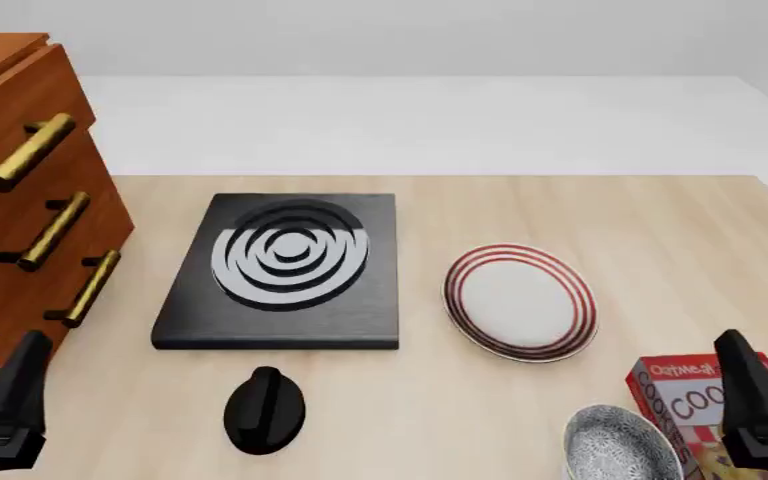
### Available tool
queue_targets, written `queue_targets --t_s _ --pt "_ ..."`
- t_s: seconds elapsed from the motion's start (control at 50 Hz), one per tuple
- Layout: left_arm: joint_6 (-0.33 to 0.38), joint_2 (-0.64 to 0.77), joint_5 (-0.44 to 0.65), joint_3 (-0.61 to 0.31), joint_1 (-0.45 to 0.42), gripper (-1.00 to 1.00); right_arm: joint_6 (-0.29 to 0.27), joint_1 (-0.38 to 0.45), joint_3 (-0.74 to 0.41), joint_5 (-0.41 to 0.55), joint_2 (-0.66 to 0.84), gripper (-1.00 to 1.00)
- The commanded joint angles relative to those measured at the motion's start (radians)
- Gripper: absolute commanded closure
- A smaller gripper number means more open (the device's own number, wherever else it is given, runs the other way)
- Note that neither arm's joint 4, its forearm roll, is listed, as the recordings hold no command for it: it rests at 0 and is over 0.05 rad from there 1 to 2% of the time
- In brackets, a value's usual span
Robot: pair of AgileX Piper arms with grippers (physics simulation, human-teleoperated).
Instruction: Pick the akita bowl on the ramekin and place it on the plate.
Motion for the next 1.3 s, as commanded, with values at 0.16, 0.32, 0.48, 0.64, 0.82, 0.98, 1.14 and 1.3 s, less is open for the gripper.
queue_targets --t_s 0.16,0.32,0.48,0.64,0.82,0.98,1.14,1.3 --pt "0.000 0.004 -0.001 -0.003 0.000 -1.00 -0.014 -0.030 -0.007 0.024 0.002 -1.00" --pt "0.000 0.004 -0.001 -0.003 0.000 -1.00 -0.023 -0.027 -0.009 0.021 0.013 -1.00" --pt "0.000 0.004 -0.001 -0.003 0.000 -1.00 -0.060 -0.046 -0.065 0.077 0.037 -1.00" --pt "0.000 0.004 -0.001 -0.003 0.000 -1.00 -0.095 -0.022 -0.227 0.213 0.088 -1.00" --pt "0.000 0.004 -0.001 -0.003 0.000 -1.00 -0.168 0.025 -0.446 0.398 0.186 -1.00" --pt "0.000 0.004 -0.001 -0.003 0.000 -1.00 -0.178 0.069 -0.595 0.553 0.261 -1.00" --pt "0.000 0.004 -0.001 -0.003 0.000 -1.00 -0.170 0.124 -0.676 0.674 0.315 -1.00" --pt "0.000 0.004 -0.001 -0.003 0.000 -1.00 -0.217 0.105 -0.593 0.707 0.388 -1.00"
